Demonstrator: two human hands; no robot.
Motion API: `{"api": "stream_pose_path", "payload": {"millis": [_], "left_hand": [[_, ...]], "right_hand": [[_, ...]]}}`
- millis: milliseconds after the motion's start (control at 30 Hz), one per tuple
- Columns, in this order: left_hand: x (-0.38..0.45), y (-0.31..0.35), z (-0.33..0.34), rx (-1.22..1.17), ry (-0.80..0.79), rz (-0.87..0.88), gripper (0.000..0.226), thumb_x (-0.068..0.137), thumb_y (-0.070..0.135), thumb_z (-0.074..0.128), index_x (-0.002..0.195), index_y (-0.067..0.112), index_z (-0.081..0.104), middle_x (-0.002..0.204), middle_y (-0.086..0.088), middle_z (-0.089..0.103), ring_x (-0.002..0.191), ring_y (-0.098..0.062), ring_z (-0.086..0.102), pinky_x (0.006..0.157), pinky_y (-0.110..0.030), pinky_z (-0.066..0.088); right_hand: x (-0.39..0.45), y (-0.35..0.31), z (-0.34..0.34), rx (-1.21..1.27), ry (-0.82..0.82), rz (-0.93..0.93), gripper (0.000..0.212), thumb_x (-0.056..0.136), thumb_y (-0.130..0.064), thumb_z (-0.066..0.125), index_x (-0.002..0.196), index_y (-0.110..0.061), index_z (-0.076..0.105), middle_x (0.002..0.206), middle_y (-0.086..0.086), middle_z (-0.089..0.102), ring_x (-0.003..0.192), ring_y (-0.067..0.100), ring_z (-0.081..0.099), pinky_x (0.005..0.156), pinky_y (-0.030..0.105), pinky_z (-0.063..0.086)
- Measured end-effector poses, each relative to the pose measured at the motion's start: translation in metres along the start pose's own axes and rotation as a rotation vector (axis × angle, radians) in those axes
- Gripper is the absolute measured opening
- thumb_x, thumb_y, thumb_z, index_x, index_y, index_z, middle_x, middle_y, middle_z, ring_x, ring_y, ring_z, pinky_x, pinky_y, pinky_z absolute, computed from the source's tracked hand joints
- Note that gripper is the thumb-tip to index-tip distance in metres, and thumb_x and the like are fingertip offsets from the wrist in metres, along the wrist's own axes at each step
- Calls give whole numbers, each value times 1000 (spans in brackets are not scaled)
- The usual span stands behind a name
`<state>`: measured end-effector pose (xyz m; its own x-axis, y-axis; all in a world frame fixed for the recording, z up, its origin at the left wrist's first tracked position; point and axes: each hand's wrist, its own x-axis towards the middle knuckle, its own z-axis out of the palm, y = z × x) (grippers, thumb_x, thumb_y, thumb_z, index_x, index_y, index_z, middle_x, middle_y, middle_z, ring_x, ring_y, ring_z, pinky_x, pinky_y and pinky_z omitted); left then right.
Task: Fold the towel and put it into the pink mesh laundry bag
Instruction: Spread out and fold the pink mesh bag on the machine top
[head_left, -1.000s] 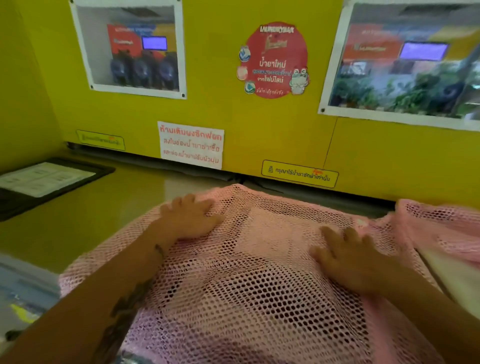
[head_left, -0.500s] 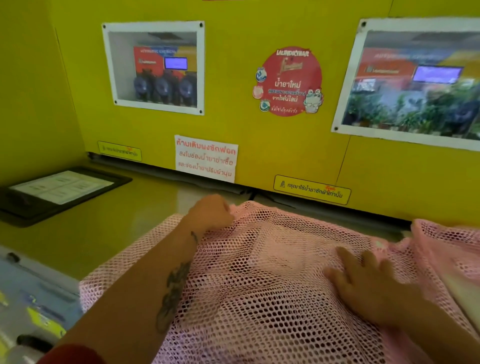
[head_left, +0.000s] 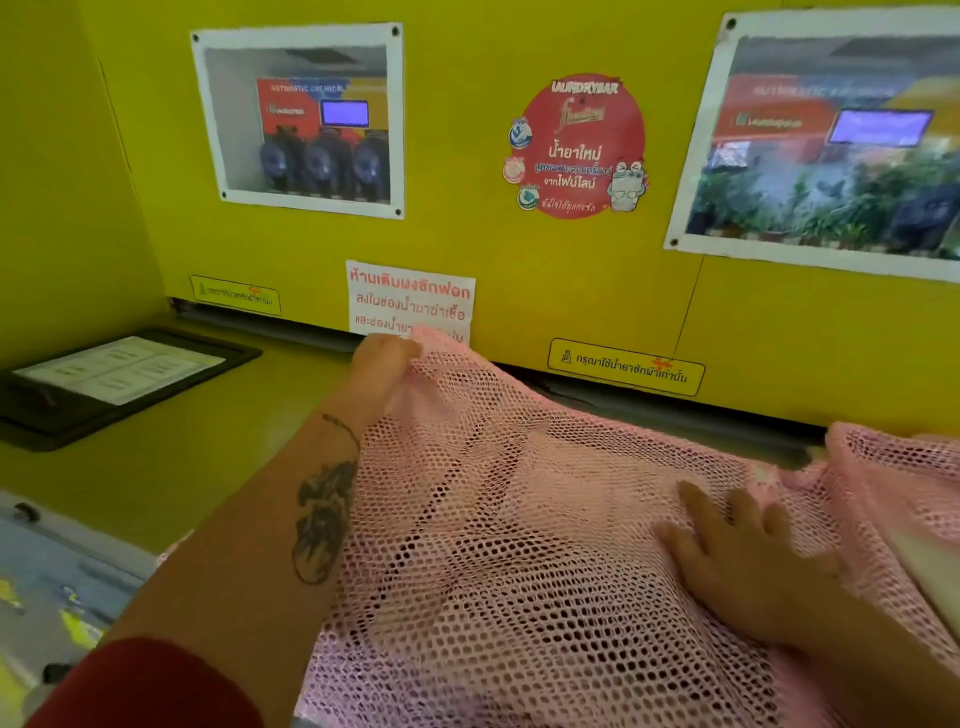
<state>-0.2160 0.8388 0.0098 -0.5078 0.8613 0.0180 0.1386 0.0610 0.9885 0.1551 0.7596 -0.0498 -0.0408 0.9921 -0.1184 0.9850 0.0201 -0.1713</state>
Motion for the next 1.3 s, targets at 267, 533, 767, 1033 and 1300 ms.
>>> {"api": "stream_pose_path", "payload": {"millis": [267, 533, 767, 1033, 1300], "left_hand": [[-55, -17, 9, 848, -219, 282, 45, 83, 40, 55, 127, 34, 52, 141, 1, 48, 120, -25, 50, 102, -45, 40], [-109, -55, 13, 1191, -461, 384, 79, 78, 84, 6, 149, 50, 14, 165, 6, 9, 150, -22, 9, 116, -63, 3], [-113, -42, 5, 1192, -459, 387, 81, 77, 83, 15, 148, 46, 25, 163, 4, 18, 148, -24, 20, 115, -64, 16], [-171, 3, 45, 933, -476, 630, 48, 93, 43, 56, 139, 40, 44, 149, 13, 42, 136, -14, 38, 115, -44, 29], [-205, 42, 124, 723, -606, 748, 34, 93, 39, 58, 126, 40, 56, 115, 18, 62, 113, -6, 54, 97, -32, 43]], "right_hand": [[2, 5, -1, -14, 23, -4, 88, 73, -88, 4, 150, -45, 4, 164, 12, 6, 148, 44, -1, 110, 75, 5], [-27, 9, -18, -53, 35, -36, 81, 80, -83, 16, 149, -40, 14, 165, 13, 4, 150, 38, 3, 113, 71, 8], [-57, 22, -13, 4, 20, -83, 92, 71, -85, 3, 153, -42, 1, 166, 8, -3, 152, 30, -5, 116, 67, -1], [-95, 42, -41, 69, 102, -118, 74, 90, -72, 25, 153, -40, 2, 166, 1, -4, 152, 25, -6, 120, 59, 0], [-86, 126, -115, 41, 306, -51, 61, 91, -34, 62, 147, -31, 38, 157, -1, 35, 141, 22, 35, 116, 42, 30]]}}
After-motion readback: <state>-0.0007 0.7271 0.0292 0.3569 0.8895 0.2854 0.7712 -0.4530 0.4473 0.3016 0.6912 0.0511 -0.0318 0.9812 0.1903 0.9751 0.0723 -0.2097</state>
